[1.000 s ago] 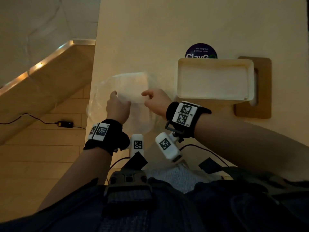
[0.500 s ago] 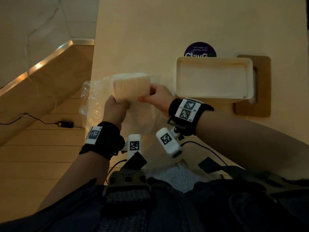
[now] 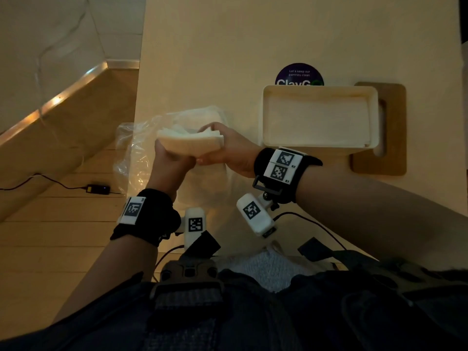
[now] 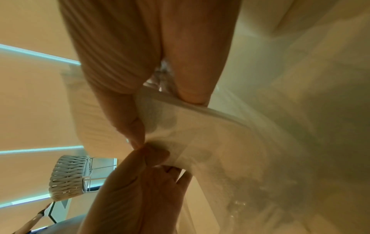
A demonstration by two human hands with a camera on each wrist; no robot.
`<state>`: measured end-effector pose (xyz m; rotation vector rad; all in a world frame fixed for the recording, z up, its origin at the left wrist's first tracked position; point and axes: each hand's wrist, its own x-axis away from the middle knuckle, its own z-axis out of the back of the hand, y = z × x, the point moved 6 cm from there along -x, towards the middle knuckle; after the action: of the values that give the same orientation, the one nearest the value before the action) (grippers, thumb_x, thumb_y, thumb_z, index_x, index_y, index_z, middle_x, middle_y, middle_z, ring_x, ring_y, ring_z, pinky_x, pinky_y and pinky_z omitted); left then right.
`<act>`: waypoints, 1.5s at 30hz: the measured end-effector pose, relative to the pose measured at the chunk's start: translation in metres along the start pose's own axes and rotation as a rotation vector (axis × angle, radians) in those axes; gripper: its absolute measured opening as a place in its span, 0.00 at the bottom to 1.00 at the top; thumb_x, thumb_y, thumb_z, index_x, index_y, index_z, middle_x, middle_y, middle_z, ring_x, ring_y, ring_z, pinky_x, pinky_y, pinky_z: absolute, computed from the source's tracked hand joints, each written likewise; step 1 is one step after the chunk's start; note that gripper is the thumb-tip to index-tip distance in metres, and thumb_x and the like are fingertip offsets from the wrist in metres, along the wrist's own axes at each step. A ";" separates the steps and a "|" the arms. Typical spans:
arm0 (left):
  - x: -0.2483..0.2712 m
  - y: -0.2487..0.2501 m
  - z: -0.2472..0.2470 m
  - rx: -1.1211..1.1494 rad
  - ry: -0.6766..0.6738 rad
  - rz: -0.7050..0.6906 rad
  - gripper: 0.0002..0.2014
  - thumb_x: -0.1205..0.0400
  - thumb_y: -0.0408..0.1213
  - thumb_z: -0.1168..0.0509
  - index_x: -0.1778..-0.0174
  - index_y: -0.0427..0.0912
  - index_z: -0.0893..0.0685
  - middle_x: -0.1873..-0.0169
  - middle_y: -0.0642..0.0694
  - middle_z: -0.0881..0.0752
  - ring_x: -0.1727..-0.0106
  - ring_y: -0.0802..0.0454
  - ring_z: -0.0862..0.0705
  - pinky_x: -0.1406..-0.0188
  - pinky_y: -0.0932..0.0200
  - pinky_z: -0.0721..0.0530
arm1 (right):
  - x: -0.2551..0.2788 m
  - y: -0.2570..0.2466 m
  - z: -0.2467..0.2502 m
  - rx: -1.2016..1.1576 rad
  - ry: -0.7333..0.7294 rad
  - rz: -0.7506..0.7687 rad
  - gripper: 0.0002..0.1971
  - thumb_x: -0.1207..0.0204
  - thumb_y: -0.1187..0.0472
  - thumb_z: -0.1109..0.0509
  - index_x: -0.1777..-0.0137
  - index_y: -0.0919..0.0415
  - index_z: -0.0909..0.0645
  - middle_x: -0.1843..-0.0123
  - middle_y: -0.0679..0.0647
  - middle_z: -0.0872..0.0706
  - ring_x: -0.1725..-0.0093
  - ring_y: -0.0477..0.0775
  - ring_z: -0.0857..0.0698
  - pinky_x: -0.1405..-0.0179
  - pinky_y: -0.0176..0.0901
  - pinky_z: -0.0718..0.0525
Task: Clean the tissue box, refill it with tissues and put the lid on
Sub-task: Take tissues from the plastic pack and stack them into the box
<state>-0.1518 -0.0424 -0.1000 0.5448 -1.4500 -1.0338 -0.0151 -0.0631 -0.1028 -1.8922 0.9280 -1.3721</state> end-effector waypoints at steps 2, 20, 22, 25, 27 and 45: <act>-0.002 0.000 0.005 -0.034 -0.010 -0.011 0.33 0.37 0.30 0.29 0.33 0.39 0.28 0.40 0.34 0.17 0.38 0.40 0.17 0.42 0.39 0.15 | -0.002 0.006 0.003 0.040 0.048 -0.010 0.35 0.41 0.73 0.20 0.34 0.61 0.28 0.36 0.63 0.22 0.33 0.62 0.22 0.36 0.60 0.18; 0.011 0.016 -0.001 0.051 -0.185 -0.033 0.32 0.37 0.48 0.28 0.36 0.54 0.27 0.42 0.45 0.16 0.40 0.46 0.16 0.45 0.48 0.15 | 0.016 -0.010 0.009 -0.041 0.233 -0.027 0.22 0.30 0.69 0.25 0.36 0.68 0.23 0.38 0.67 0.16 0.39 0.63 0.16 0.37 0.62 0.17; 0.014 0.016 0.004 -0.006 -0.154 0.005 0.30 0.39 0.53 0.26 0.40 0.55 0.24 0.47 0.49 0.14 0.45 0.51 0.14 0.46 0.49 0.14 | 0.021 -0.020 0.013 -0.314 0.268 -0.004 0.21 0.27 0.73 0.29 0.34 0.70 0.25 0.35 0.68 0.17 0.40 0.64 0.17 0.40 0.62 0.16; 0.017 0.019 0.009 -0.022 -0.085 -0.011 0.14 0.30 0.43 0.25 0.50 0.53 0.18 0.53 0.51 0.13 0.49 0.51 0.13 0.45 0.48 0.13 | 0.028 -0.030 0.020 -0.592 0.249 0.056 0.16 0.24 0.73 0.33 0.37 0.65 0.23 0.37 0.64 0.18 0.38 0.63 0.18 0.39 0.60 0.17; 0.019 0.026 0.003 0.093 -0.083 -0.030 0.09 0.23 0.33 0.31 0.49 0.48 0.17 0.55 0.49 0.11 0.50 0.51 0.12 0.48 0.51 0.12 | 0.038 -0.032 0.029 -0.656 0.248 0.076 0.14 0.23 0.72 0.34 0.40 0.63 0.23 0.37 0.62 0.18 0.37 0.62 0.18 0.37 0.61 0.18; -0.034 0.103 -0.184 -1.025 -0.159 -0.551 0.15 0.22 0.44 0.38 0.44 0.43 0.14 0.48 0.38 0.12 0.42 0.37 0.19 0.42 0.46 0.23 | 0.174 -0.030 0.237 0.539 0.719 -0.072 0.25 0.29 0.62 0.26 0.32 0.60 0.25 0.41 0.54 0.18 0.42 0.54 0.19 0.45 0.50 0.18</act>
<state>0.0546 -0.0144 -0.0527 0.0879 -0.7139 -2.0928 0.2547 -0.1708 -0.0515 -1.0389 0.6892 -2.1458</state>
